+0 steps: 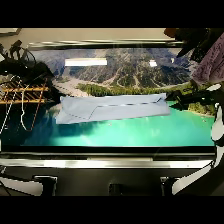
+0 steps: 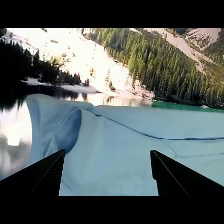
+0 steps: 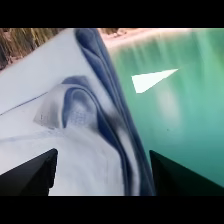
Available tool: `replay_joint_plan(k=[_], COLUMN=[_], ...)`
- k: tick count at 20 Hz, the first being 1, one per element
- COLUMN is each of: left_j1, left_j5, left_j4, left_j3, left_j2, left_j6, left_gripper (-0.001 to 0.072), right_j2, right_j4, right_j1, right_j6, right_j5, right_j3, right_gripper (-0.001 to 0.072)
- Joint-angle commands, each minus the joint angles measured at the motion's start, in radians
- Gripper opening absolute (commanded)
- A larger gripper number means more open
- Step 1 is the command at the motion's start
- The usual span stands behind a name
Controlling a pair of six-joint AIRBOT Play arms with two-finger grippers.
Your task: Fold the clothes and pants, and hang the long-sleeved shirts on hangers.
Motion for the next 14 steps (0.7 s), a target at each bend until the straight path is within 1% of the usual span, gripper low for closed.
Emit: replay_joint_plan(k=[1,3,4,5,6,7,8,9,10,11,12,14], left_j1=[-0.006,-0.007,-0.006,-0.006,-0.006,-0.006,-0.006,-0.006,-0.006,-0.007,-0.009,-0.032], left_j5=[-0.003,-0.003,-0.004,-0.008,-0.012,-0.018,-0.028,-0.038,-0.046,-0.048,-0.047,-0.037], left_j4=[0.003,0.003,0.003,0.003,0.003,0.002,-0.002,-0.010,-0.016,-0.017,-0.020,-0.057], left_j3=[0.001,0.001,0.001,0.001,0.001,0.001,0.001,0.001,0.001,0.001,0.000,0.000], left_j2=[0.002,0.002,0.002,0.002,0.002,0.002,0.002,0.002,0.002,0.002,0.000,-0.020], left_j6=[-0.004,-0.005,-0.005,-0.004,-0.004,-0.004,-0.004,-0.002,0.000,0.000,-0.001,-0.001], left_gripper=[0.0616,0.0616,0.0616,0.0616,0.0615,0.0613,0.0610,0.0585,0.0428,0.0173,0.0017,0.0014], right_j2=[-0.015,-0.022,-0.026,-0.026,-0.027,-0.026,-0.024,-0.016,-0.002,0.020,0.046,0.106], right_j4=[-0.001,-0.040,-0.053,-0.062,-0.062,-0.062,-0.059,-0.053,-0.043,-0.045,-0.061,-0.111], right_j1=[0.039,0.064,0.076,0.086,0.096,0.103,0.108,0.108,0.108,0.106,0.106,0.106], right_j6=[-0.023,-0.005,-0.006,-0.006,-0.007,-0.011,-0.011,-0.012,-0.008,0.015,0.050,0.121], right_j5=[-0.025,-0.022,-0.021,-0.024,-0.025,-0.023,-0.021,-0.017,-0.014,-0.012,-0.011,0.015], right_j3=[0.000,0.000,0.000,0.000,0.000,0.000,0.001,0.001,0.001,0.001,0.001,0.001], right_gripper=[0.0653,0.0650,0.0575,0.0517,0.0425,0.0271,0.0139,0.0040,0.0039,0.0038,0.0038,0.0038])
